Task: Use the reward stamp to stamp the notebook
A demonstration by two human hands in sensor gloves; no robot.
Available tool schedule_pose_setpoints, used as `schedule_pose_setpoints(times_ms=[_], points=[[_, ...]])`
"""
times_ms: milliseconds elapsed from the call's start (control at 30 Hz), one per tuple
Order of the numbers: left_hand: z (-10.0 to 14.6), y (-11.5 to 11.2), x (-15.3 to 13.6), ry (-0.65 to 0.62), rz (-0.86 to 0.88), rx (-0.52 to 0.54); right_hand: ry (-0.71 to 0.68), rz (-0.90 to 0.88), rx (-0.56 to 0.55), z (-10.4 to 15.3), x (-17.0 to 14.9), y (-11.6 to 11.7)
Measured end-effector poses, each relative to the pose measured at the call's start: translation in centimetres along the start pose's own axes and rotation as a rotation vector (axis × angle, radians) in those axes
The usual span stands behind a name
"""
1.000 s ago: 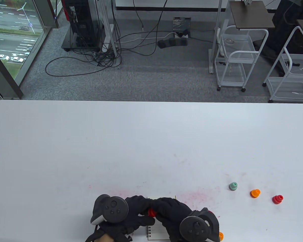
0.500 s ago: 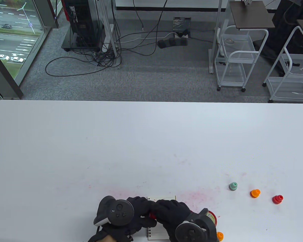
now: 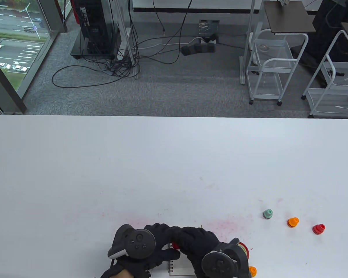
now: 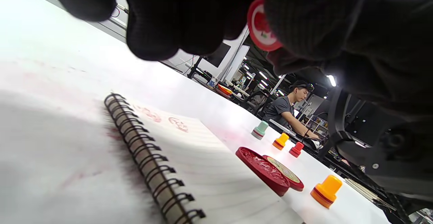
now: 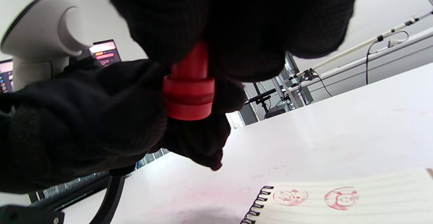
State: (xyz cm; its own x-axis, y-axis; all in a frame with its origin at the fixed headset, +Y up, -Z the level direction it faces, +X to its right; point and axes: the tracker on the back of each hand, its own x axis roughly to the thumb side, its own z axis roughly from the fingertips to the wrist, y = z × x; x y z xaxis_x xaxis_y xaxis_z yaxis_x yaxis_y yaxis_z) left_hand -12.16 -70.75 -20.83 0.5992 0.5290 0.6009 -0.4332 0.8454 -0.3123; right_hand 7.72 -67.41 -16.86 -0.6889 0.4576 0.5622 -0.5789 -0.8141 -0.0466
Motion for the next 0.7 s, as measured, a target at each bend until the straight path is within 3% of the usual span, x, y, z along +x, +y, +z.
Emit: schedule_pose_setpoints(times_ms=[333, 500, 700], points=[[1.0, 1.5, -1.2, 0.086, -0.210, -0.005, 0.044, -0.013, -0.048, 0.3, -0.7, -1.3], [1.4, 2.3, -1.6, 0.115, -0.250, 0.015, 0.059, 0.063, -0.063, 0.7, -1.0, -3.9], [1.7, 2.8, -1.4, 0.115, -0.281, 0.039, 0.135, 0.150, -0.064, 1.6, -3.8, -7.8]])
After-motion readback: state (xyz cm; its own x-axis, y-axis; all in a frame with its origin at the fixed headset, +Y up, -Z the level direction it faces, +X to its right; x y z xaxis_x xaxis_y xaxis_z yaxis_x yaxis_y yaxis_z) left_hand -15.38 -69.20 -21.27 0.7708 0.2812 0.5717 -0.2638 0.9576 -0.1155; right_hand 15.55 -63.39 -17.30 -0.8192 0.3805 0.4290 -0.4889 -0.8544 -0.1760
